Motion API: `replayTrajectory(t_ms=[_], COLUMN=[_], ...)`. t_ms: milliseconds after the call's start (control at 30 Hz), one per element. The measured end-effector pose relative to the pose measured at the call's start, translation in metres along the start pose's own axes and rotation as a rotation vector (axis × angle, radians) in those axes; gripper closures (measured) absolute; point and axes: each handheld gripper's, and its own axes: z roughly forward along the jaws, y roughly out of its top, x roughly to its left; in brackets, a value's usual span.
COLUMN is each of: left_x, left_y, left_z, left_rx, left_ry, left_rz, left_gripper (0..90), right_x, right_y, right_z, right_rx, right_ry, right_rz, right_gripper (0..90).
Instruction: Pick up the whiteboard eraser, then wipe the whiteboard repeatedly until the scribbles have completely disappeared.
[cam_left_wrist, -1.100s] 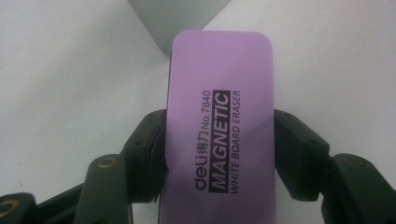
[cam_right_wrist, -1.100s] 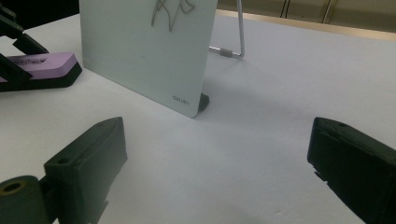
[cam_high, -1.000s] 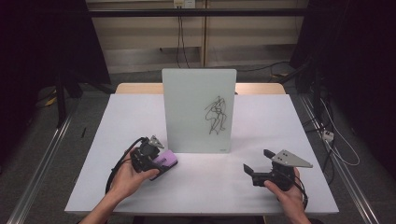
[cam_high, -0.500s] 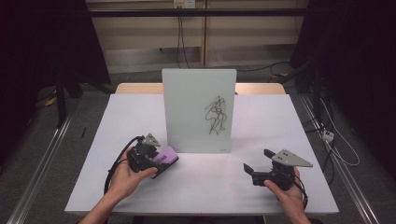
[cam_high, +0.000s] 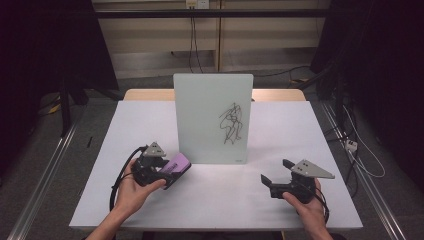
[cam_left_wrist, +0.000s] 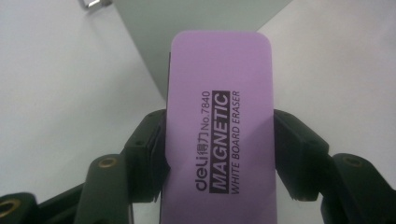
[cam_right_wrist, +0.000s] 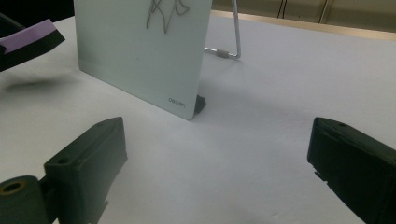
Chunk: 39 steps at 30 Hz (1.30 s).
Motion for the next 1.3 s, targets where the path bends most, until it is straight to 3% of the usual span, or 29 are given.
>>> replayTrajectory(t_ms=[267, 567, 967, 1200, 1300], left_x=[-0.003, -0.005, -0.009, -0.023, -0.027], left_y=[0.001, 0.002, 0.003, 0.007, 0.010], left_z=[-0.008, -0.012, -0.013, -0.011, -0.008], left_rx=[-0.083, -0.154, -0.192, -0.203, -0.217], left_ry=[0.020, -0.004, -0.013, 0.050, 0.050], left_rz=[0.007, 0.020, 0.035, 0.121, 0.139], left_gripper=[41.0, 41.0, 41.0, 41.0, 41.1], right_x=[0.001, 0.001, -0.002, 0.001, 0.002], right_y=[0.000, 0.000, 0.000, 0.000, 0.000], right_z=[-0.001, -0.002, 0.000, 0.001, 0.000], right_rx=[-0.002, -0.003, 0.000, 0.002, -0.004], right_ry=[0.011, 0.009, -0.007, 0.018, 0.022], right_rz=[-0.005, -0.005, 0.004, -0.024, -0.020], right_gripper=[4.6, 4.6, 4.6, 4.6, 4.6])
